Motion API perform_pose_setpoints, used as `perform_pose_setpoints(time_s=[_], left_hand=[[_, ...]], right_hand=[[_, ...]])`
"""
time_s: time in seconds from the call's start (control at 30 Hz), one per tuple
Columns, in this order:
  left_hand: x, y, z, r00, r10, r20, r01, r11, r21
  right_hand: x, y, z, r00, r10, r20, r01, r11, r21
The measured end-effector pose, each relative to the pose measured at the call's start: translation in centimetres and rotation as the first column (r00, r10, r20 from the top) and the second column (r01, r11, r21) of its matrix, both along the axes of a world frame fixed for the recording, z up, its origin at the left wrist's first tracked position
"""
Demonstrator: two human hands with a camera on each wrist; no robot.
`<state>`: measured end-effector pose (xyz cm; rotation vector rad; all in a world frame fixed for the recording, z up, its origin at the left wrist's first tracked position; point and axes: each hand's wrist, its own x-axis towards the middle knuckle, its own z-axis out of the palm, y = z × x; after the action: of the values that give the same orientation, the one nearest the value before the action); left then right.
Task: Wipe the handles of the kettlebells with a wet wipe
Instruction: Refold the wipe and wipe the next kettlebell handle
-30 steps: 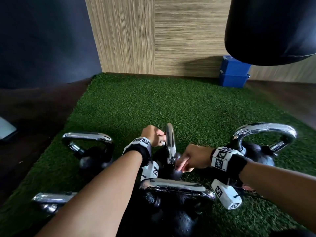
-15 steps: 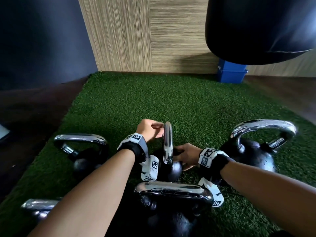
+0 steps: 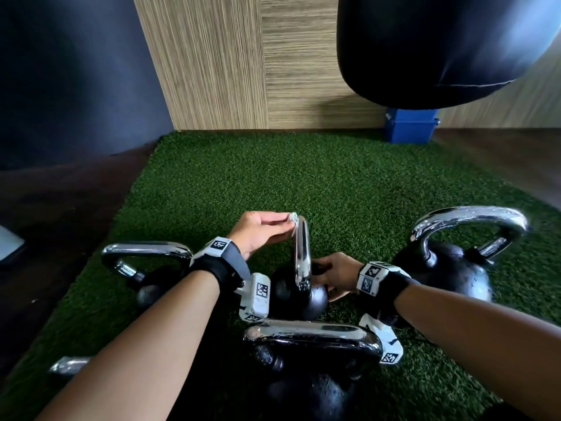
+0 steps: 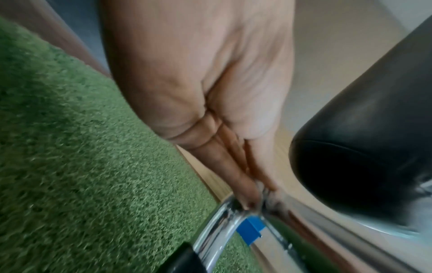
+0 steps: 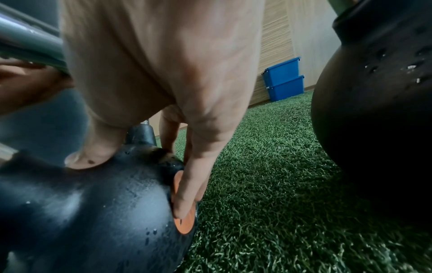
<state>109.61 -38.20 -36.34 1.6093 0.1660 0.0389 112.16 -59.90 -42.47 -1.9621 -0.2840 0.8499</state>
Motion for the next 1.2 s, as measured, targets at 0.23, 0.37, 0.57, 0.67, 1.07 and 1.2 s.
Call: perform_pose_setpoints(time_s=[0.23,0.37,0.57,0.67,1.07,1.2], left_hand=[[-0.7,-1.2,2.9,0.996,0.024,-0.084,-0.022,0.999,0.024],[-2.3,-0.3,4.0,0.947,-0.221,-0.235,0.244,0.967,0.073],[-3.4,0.2,4.1,0.937,-0.270,-0.221,0.297,0.950,0.100],[-3.8,0.2,3.9,0.888,-0.358,-0.290,0.400,0.911,0.098],[-6.2,0.2,1.5,0.886,-0.400,-0.233,0.436,0.891,0.128],[-6.8,0.3,0.3,0.884,-0.430,-0.182,0.458,0.874,0.162]], right_hand=[[0.2,0.1,-0.2,1.000,-0.003,0.016,0.003,1.000,-0.015],[0.1,0.0,0.0,1.000,0.014,0.018,-0.014,0.999,-0.052],[-0.3,0.5,1.0,1.000,0.011,-0.004,-0.012,0.997,-0.082],[-0.4,0.4,1.0,1.000,0.004,0.020,-0.002,0.995,-0.103],[-0.5,0.7,0.3,0.998,0.016,0.056,-0.010,0.995,-0.102],[-0.6,0.6,0.2,0.996,0.035,0.088,-0.027,0.995,-0.099]])
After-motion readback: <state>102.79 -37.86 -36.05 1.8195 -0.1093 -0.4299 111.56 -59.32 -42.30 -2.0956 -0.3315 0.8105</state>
